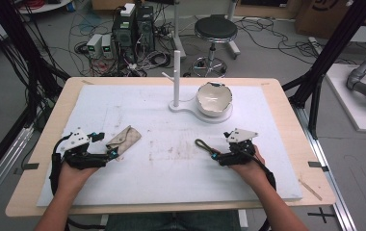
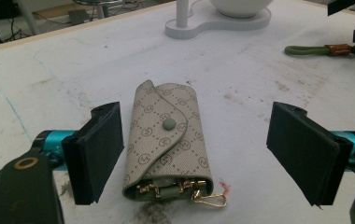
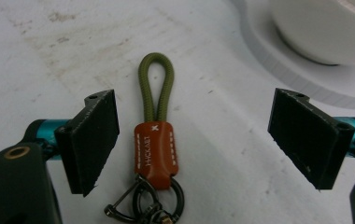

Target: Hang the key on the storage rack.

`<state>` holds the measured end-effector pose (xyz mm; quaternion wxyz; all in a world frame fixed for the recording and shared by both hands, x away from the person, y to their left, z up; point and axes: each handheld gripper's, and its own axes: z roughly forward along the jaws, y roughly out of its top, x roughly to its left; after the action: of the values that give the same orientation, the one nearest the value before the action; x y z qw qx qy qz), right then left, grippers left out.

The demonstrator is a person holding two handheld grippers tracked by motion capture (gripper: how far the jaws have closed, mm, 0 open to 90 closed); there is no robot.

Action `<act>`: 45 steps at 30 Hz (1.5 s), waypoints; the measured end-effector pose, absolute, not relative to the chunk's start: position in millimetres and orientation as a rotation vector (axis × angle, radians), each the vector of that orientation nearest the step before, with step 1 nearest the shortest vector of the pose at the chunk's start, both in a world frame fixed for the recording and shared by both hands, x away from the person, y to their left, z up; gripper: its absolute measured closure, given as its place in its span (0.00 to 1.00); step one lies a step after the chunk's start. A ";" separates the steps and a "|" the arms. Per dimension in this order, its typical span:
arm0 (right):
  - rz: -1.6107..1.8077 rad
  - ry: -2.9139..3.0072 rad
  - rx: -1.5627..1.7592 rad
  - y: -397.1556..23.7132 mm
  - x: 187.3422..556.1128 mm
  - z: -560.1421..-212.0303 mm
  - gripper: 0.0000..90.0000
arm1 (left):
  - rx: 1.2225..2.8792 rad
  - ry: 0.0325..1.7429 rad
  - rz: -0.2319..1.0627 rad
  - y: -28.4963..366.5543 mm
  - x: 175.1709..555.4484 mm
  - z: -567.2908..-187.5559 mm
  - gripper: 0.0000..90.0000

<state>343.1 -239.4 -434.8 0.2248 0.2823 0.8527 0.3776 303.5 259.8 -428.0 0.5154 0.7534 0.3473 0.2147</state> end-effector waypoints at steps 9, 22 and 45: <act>0.933 2.526 0.806 -229.0 352.0 -448.7 0.29 | 1.805 0.851 0.519 264.7 300.9 -429.0 0.21; 0.968 2.583 0.858 -233.1 351.9 -446.9 0.47 | 1.807 0.859 0.526 268.2 297.4 -428.7 0.21; 1.027 2.527 0.841 -241.4 348.2 -437.6 0.79 | 1.839 0.834 0.539 264.1 295.6 -428.0 0.21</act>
<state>348.2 -241.4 -437.6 0.1432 0.2916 0.8762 0.3559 295.6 264.1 -428.0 0.5019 0.7612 0.3450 0.2229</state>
